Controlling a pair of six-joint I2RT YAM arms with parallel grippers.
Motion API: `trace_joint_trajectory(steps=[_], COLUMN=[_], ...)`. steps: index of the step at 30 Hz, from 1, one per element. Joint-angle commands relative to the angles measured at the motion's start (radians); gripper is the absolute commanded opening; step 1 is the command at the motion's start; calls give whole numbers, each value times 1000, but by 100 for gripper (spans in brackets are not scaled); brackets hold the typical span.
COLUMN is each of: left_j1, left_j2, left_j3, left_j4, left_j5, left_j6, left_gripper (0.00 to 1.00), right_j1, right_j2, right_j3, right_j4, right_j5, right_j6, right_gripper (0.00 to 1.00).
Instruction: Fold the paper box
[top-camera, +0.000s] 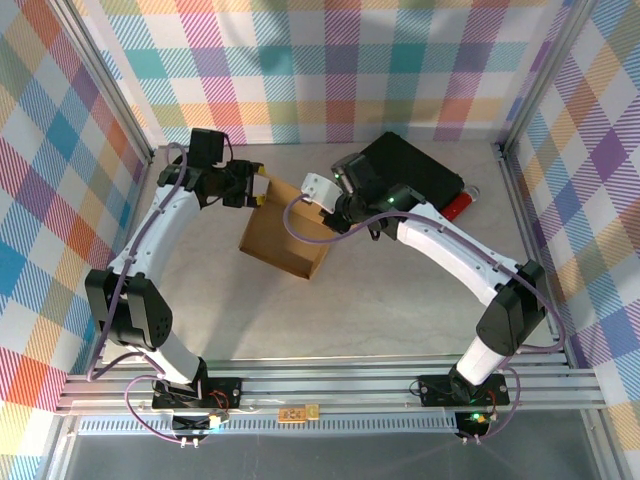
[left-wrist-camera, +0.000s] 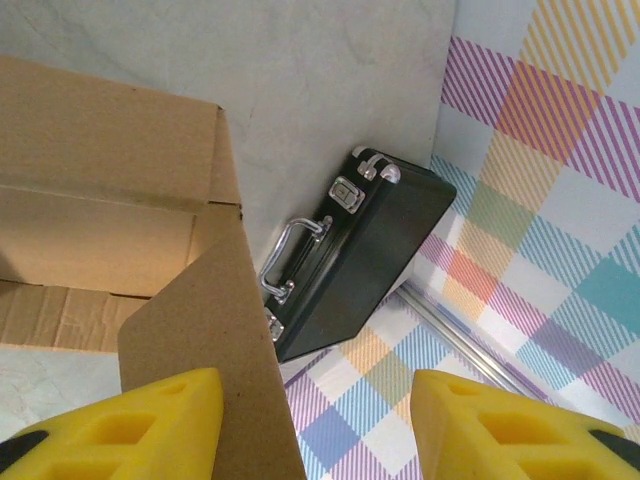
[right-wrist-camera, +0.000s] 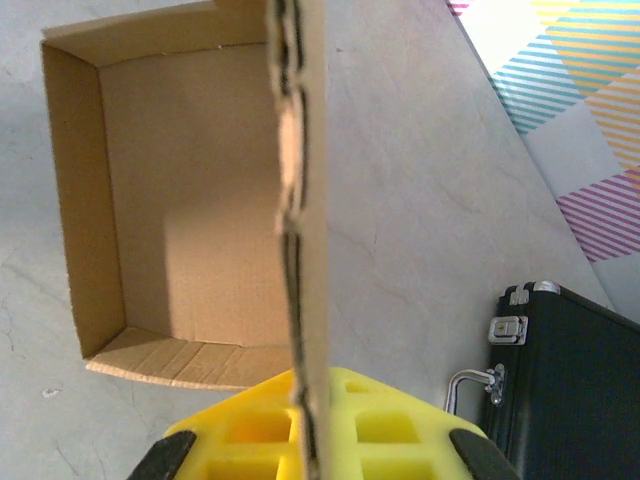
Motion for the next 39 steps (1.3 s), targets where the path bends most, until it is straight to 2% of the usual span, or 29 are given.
trace_joint_trajectory(steps=[1,5,10,15,24,29,35,39], left_j1=[-22,-26,-19,5,-1,-2,4,19], left_j2=[-23,-29,-38,-60,-76,-86,-86,-89], left_j3=[-6,-24,-90,-162,-233,-278,-308,-321], left_j4=[41,62,93,129,162,183,182,177], left_j5=[55,77,130,154,209,220,214,204], left_j6=[-40,-55,-69,-76,-66,-61,-48,-39], left_gripper=[52,52,55,56,55,47,26,20], right_j1=[23,45,82,92,104,103,104,102], right_j2=[5,-4,-3,-3,21,33,40,39], right_j3=[27,-8,-83,-149,-205,-205,-206,-205], right_j4=[66,122,241,326,416,427,426,416], right_j5=[24,101,222,254,271,272,278,283], right_j6=[-19,-82,-273,-407,-488,-468,-450,-411], right_gripper=[0,0,0,0,0,0,0,0])
